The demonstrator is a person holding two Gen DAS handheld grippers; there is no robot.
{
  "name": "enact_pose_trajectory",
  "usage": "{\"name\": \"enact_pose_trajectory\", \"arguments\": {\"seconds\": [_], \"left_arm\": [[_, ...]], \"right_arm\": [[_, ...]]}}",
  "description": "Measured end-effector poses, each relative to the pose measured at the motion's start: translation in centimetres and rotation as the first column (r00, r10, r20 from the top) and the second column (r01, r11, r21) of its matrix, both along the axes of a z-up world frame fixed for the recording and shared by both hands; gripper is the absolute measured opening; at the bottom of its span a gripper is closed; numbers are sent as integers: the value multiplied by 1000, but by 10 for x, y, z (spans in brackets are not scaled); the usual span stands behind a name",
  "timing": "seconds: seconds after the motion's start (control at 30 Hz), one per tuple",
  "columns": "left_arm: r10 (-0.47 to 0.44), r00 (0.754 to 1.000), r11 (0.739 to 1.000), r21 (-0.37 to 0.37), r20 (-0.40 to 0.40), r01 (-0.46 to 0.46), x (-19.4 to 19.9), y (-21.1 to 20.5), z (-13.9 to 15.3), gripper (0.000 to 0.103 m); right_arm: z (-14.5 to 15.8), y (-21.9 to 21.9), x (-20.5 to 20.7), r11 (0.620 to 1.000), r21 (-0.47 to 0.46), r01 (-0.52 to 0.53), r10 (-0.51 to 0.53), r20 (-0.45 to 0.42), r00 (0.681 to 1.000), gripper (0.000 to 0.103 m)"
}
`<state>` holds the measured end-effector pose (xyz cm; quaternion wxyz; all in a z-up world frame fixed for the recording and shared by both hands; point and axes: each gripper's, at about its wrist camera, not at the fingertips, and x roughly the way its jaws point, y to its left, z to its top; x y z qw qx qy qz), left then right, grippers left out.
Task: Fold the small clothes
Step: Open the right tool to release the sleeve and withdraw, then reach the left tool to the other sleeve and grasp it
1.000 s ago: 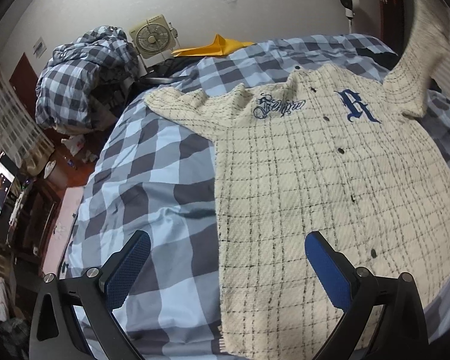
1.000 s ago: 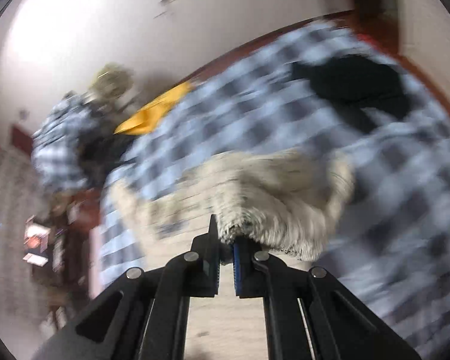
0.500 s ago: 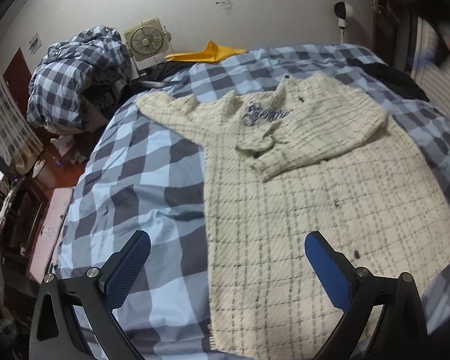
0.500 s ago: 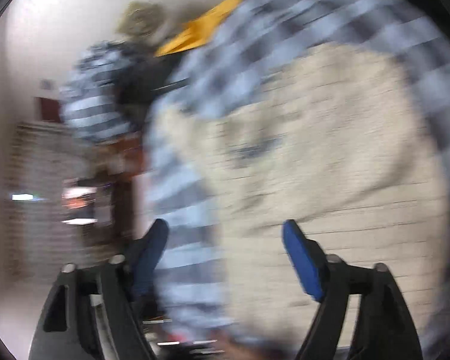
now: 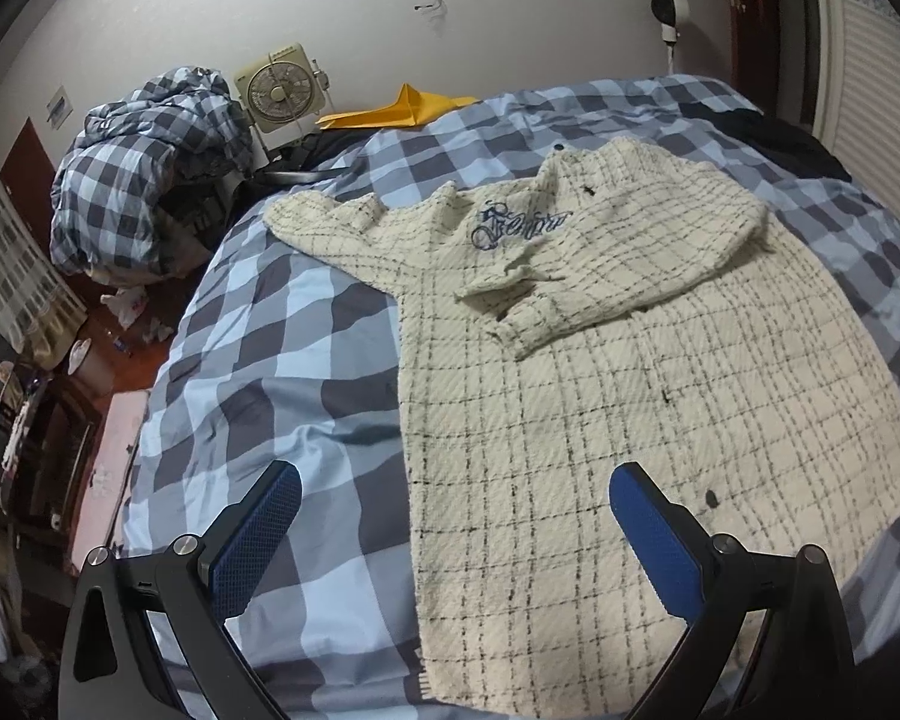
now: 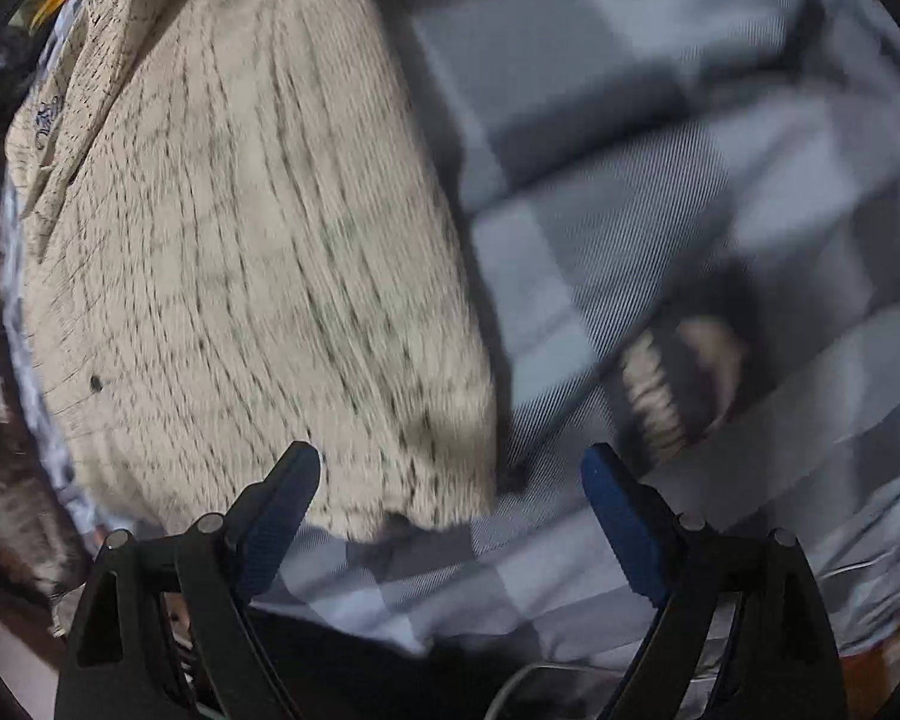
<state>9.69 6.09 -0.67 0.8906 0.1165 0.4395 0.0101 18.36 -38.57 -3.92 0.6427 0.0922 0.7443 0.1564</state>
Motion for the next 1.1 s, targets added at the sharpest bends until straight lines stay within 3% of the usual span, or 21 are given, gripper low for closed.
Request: {"name": "enact_pose_trajectory", "arguments": {"seconds": [0.17, 0.2, 0.23, 0.33, 0.4, 0.63, 0.73, 0.87, 0.97, 1.03, 1.07, 1.1], "left_arm": [[16, 1000, 1000, 20, -22, -15, 2, 1, -7, 103], [18, 1000, 1000, 22, -23, -18, 3, 2, -8, 103], [20, 1000, 999, 26, -23, -19, 3, 2, -8, 103], [22, 1000, 999, 46, -20, -22, 2, 1, -10, 103], [24, 999, 998, 55, -20, -23, 2, 0, -10, 103], [34, 999, 998, 52, -15, -34, 2, 4, -8, 103], [35, 999, 998, 51, -17, -34, 3, 4, -9, 103], [34, 999, 998, 60, -24, -32, 4, 4, -11, 103], [41, 999, 998, 58, -29, -40, 4, 6, -12, 103], [45, 998, 998, 53, -37, -43, 6, 8, -14, 103], [48, 998, 998, 48, -45, -46, 8, 10, -14, 103], [52, 997, 998, 33, -56, -50, 12, 12, -15, 103]], "right_arm": [[-16, 0, -4, 998, -27, -55, 55, -9, 998, 83], [-16, 1, -7, 998, -14, -53, 53, -19, 998, 68], [-19, 1, -6, 999, 4, -51, 52, -30, 998, 44], [-14, 6, -9, 996, 34, -77, 78, -16, 997, 15], [-3, 9, -15, 994, 2, -106, 106, 27, 994, 10], [51, -7, -33, 994, 25, -104, 100, 132, 986, 9], [49, -20, -36, 995, 7, -99, 97, 135, 986, 9], [11, -24, -39, 994, -80, -80, 86, 73, 994, 8], [-27, -33, -35, 964, -252, -87, 83, -26, 996, 9], [-25, -44, -29, 934, -353, -51, 36, -48, 998, 12], [-10, -51, -26, 931, -365, 12, -16, -7, 1000, 15], [6, -51, -23, 935, -350, 58, -47, 41, 998, 25]]}}
